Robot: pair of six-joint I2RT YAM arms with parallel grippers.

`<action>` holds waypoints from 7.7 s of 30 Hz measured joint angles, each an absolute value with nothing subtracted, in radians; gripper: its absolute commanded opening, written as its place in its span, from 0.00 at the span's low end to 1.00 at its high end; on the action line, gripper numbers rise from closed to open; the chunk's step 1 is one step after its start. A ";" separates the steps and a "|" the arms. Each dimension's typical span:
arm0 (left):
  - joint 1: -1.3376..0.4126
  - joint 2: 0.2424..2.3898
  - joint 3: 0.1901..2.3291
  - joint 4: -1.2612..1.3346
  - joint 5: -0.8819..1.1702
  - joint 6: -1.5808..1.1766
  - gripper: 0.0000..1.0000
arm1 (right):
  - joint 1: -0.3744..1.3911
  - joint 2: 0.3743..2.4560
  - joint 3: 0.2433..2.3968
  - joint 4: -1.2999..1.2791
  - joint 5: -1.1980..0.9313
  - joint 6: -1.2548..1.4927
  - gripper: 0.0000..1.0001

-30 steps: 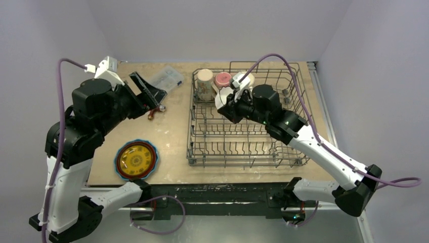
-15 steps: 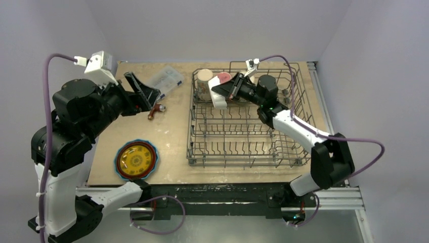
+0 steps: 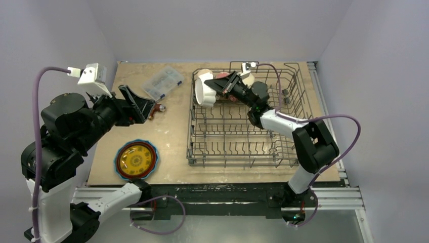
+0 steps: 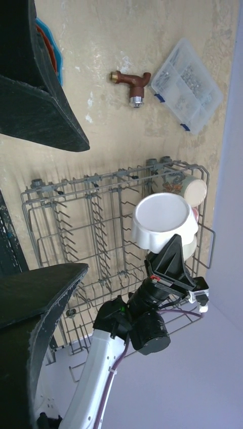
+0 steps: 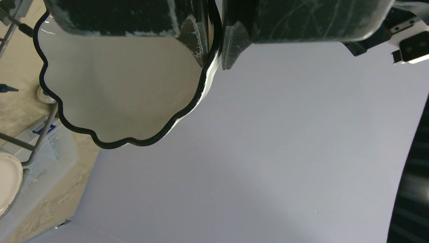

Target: Load the mixed dishes into the dish rack

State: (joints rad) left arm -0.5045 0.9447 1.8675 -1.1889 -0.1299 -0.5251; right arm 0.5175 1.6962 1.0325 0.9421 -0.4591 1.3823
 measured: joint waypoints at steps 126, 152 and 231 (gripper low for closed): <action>-0.183 1.218 0.847 -1.076 -0.253 -0.787 0.49 | 0.721 0.952 1.224 -0.677 0.114 0.283 0.99; -0.177 1.393 0.803 -1.007 -0.268 -0.748 0.32 | 0.721 0.915 1.172 -0.672 0.114 0.240 0.99; -0.194 0.934 1.493 -0.776 0.301 -1.141 0.00 | 0.610 1.008 1.189 -0.432 -0.100 0.653 0.99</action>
